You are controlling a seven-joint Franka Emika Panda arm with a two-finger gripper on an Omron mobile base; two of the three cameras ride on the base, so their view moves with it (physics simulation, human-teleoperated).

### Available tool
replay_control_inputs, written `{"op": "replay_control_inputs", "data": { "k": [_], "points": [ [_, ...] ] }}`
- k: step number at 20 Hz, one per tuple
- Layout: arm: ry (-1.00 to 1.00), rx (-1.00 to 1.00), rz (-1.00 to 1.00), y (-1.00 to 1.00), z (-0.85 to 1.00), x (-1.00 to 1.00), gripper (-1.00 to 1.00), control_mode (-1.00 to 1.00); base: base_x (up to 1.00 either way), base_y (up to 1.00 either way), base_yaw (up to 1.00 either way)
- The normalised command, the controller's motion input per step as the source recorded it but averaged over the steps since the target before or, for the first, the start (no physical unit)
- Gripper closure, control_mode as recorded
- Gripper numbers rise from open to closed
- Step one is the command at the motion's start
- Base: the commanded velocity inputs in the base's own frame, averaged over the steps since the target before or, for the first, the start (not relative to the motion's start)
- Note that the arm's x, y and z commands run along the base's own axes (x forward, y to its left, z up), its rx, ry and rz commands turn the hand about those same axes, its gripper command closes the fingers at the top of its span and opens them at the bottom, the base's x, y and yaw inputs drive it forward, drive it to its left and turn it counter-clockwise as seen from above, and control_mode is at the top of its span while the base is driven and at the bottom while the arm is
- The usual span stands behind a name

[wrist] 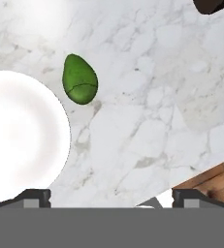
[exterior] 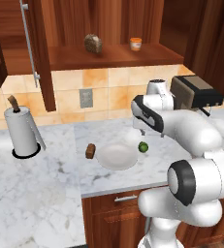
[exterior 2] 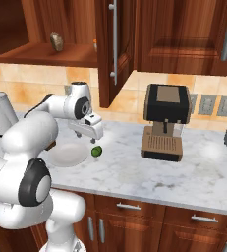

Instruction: Pick the avocado and bread from the counter and place them on the plate. Then pick the jam from the cabinet and place it next to the plate. Lastly close the cabinet door.

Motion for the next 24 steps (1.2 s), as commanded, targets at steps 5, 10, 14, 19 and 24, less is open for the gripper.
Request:
{"op": "replay_control_inputs", "data": {
  "k": [5,10,14,19,24],
  "points": [
    [0.00,0.00,-0.02,0.00,-0.33,0.17,-1.00,-1.00,0.00,0.00,0.00],
    [0.00,0.00,0.00,-0.01,-0.32,0.18,-1.00,-1.00,0.00,0.00,0.00],
    [0.00,0.00,0.00,-0.03,-0.30,0.19,-1.00,-1.00,0.00,0.00,0.00],
    [0.02,0.00,0.00,-0.03,-0.28,0.18,-1.00,-1.00,0.00,0.00,0.00],
    [0.02,0.00,0.00,-0.04,-0.27,0.20,-1.00,-1.00,0.00,0.00,0.00]
  ]
}}
